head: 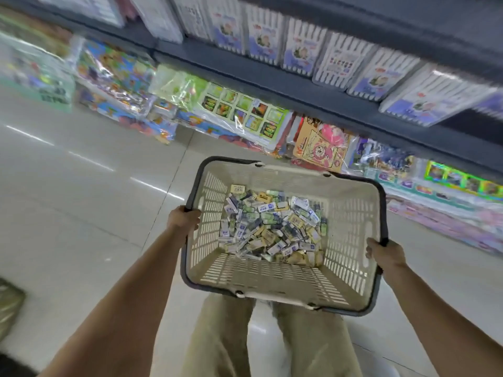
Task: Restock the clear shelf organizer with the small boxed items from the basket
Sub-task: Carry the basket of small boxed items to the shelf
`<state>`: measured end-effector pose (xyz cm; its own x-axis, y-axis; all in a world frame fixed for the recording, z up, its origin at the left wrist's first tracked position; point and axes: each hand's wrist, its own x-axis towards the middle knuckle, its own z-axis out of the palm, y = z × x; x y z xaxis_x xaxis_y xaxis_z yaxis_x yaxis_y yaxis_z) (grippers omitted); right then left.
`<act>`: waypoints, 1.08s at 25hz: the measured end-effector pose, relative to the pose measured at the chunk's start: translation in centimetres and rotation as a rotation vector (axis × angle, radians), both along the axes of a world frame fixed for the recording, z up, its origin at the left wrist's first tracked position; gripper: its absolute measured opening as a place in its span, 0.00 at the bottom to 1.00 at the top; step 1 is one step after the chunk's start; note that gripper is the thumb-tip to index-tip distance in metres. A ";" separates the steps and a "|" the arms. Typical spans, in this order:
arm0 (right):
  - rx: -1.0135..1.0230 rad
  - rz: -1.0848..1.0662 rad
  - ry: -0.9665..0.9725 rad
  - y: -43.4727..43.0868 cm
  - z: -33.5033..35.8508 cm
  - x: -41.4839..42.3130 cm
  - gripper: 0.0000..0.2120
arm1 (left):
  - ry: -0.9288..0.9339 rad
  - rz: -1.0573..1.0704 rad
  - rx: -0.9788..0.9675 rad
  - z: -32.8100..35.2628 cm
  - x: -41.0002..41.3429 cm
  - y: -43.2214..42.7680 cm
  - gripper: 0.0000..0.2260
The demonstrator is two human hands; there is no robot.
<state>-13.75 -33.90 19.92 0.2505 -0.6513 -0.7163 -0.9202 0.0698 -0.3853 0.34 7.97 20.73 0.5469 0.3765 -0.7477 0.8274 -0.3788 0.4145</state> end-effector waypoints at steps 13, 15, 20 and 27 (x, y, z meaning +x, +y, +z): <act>-0.006 0.474 -0.083 11.7 18.4 11.6 0.10 | -0.116 0.324 -0.023 17.9 -9.0 13.8 0.10; -0.015 0.543 -0.088 14.6 18.9 14.1 0.11 | -0.112 0.392 -0.066 18.2 -8.9 16.5 0.09; -0.042 0.647 -0.103 24.7 19.1 20.5 0.12 | -0.099 0.484 -0.116 18.0 -7.1 25.2 0.06; 0.006 0.729 -0.097 41.9 21.1 30.5 0.10 | -0.137 0.505 -0.072 20.0 -0.8 41.2 0.05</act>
